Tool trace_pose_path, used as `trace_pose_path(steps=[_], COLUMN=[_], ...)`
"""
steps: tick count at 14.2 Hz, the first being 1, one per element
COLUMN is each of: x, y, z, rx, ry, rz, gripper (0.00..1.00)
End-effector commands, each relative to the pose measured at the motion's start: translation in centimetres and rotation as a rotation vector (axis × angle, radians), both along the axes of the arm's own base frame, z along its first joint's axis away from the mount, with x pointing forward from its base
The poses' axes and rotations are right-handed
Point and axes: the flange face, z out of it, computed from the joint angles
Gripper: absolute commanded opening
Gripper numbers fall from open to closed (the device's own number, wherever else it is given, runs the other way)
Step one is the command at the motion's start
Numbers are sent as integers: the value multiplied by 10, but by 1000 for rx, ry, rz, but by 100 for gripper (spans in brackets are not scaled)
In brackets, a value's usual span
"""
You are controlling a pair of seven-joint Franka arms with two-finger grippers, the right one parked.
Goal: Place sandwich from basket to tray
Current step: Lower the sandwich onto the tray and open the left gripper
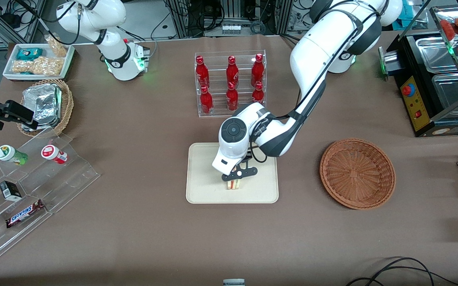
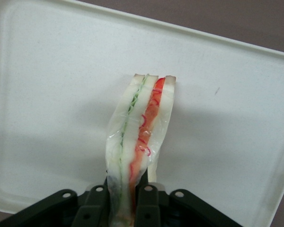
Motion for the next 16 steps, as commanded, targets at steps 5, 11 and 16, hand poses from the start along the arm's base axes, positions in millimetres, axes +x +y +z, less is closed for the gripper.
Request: trace_pose_path(steps=[5,11,16], x=[3,-4,-11], y=[-9,62,138], z=[61,164,167], rx=[-29,41,113], ry=[-81,-117,-81], rz=[72,77,152], gripper=[100,100,100])
